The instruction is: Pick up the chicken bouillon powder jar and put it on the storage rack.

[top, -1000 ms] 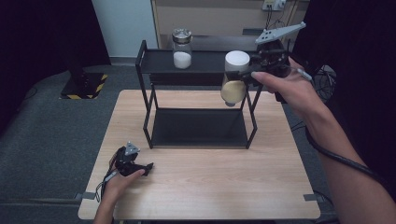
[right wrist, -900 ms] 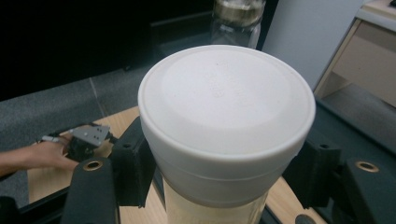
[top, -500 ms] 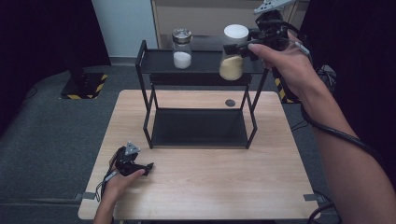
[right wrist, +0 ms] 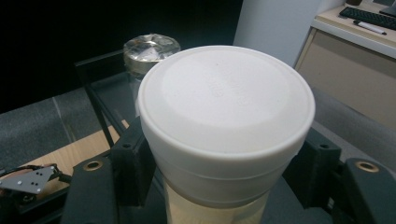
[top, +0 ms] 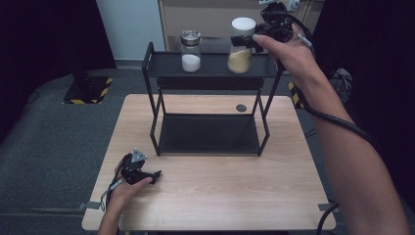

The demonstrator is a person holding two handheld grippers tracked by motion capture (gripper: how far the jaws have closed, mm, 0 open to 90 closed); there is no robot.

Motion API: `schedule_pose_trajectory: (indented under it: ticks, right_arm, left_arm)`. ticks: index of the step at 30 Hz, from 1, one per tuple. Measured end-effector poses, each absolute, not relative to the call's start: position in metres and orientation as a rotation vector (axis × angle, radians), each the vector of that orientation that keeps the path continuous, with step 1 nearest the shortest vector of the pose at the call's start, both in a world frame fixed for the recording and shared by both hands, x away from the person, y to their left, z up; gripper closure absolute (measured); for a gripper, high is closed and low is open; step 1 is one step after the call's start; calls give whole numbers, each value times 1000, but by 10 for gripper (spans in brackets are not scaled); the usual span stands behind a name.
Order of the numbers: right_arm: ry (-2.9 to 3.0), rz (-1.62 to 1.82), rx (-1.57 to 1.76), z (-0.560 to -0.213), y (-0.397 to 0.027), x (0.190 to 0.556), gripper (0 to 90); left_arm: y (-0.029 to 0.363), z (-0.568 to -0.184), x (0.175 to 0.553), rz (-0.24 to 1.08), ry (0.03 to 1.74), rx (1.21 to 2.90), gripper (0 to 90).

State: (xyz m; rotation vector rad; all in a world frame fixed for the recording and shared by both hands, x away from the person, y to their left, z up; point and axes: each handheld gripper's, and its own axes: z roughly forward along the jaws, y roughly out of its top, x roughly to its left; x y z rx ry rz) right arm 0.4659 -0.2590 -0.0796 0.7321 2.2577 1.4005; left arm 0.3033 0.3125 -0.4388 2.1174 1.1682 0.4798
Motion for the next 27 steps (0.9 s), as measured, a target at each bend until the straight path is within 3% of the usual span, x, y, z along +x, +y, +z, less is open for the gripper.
schedule_pose_trajectory:
  ticks: [27]
  right_arm:
    - [2287, 1383, 767, -95, -239, 499, 352]
  left_arm:
    - [312, -439, 303, 479, 1171, 2115, 0]
